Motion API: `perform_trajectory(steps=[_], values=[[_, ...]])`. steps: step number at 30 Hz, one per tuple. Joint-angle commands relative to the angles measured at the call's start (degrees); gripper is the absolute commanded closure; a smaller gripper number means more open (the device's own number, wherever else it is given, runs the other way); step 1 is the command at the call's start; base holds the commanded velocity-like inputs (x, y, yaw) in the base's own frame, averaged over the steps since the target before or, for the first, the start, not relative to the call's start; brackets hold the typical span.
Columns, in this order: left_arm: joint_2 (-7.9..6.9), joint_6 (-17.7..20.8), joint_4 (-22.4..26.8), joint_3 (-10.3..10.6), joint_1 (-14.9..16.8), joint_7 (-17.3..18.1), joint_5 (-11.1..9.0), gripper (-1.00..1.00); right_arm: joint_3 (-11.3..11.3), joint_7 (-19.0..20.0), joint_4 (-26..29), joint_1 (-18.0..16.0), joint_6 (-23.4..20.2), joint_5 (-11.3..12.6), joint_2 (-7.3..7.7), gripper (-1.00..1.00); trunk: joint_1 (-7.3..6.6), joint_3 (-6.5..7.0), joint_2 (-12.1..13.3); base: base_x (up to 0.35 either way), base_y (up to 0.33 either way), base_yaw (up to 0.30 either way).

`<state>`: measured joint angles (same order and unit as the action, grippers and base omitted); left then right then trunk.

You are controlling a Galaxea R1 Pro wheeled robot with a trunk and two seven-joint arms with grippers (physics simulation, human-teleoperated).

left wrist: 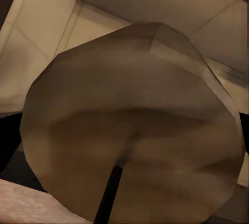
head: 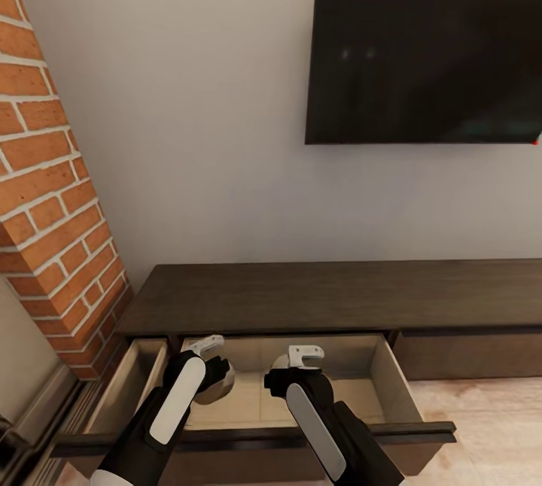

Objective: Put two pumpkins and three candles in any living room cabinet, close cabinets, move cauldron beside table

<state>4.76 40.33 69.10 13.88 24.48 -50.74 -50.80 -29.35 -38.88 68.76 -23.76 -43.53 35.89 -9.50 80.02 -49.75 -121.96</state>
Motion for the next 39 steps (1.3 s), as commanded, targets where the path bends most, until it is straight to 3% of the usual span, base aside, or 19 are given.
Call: perform_trajectory(steps=[1,17,39], values=[[-0.01,0.2,0.1,0.0,0.0,-0.4,-0.3,1.0,-0.1,-0.7,0.1,-0.1,0.0,0.7,0.01,1.0,0.01,-0.06,0.0,0.129,0.0,0.0],[-0.01,0.2,0.2,0.0,0.0,-0.4,-0.4,1.0,-0.1,-0.7,0.1,-0.1,0.0,0.7,0.01,1.0,0.01,-0.06,0.0,0.088,0.011,0.0],[-0.01,0.2,0.1,0.0,0.0,-0.3,-0.4,1.0,-0.1,-0.7,0.0,-0.1,0.0,0.7,0.01,1.0,4.84,-4.01,-8.8,0.0,0.0,0.0]])
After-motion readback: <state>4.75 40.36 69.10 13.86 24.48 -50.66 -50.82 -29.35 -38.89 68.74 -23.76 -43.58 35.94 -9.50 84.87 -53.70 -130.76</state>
